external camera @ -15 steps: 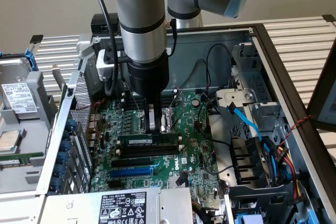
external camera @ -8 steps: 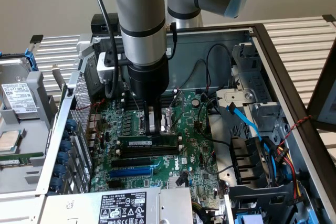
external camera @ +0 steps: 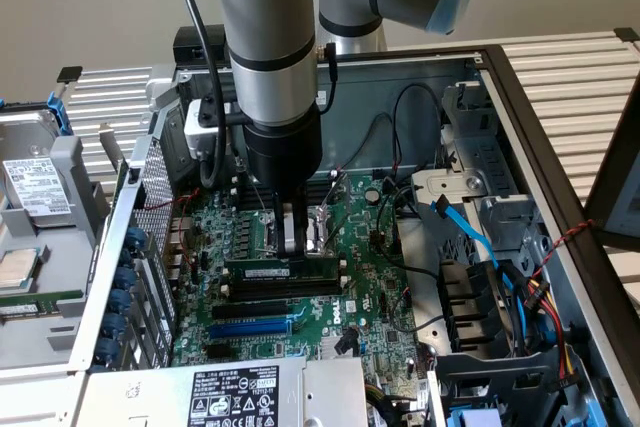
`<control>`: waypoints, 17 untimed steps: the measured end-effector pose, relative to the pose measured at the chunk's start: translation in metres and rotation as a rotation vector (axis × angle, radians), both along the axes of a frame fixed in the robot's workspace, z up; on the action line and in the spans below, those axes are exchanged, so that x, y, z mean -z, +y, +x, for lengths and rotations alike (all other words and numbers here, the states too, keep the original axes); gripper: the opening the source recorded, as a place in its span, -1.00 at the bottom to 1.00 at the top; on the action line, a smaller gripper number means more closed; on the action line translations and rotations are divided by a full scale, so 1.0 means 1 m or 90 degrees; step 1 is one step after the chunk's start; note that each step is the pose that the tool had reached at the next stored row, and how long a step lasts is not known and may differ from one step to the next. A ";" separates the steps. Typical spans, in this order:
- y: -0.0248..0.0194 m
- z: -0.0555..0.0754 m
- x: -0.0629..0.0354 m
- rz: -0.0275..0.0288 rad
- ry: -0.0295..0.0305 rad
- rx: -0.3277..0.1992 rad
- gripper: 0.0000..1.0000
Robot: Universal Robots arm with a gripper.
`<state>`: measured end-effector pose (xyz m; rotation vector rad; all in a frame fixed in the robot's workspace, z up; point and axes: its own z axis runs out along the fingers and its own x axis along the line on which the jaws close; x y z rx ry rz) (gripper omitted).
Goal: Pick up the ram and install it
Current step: 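Insert the ram into the slot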
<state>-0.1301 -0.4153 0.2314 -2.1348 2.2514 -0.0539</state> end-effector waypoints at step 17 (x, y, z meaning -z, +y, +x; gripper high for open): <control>-0.0001 0.000 -0.0004 -0.0106 0.0000 -0.007 -0.73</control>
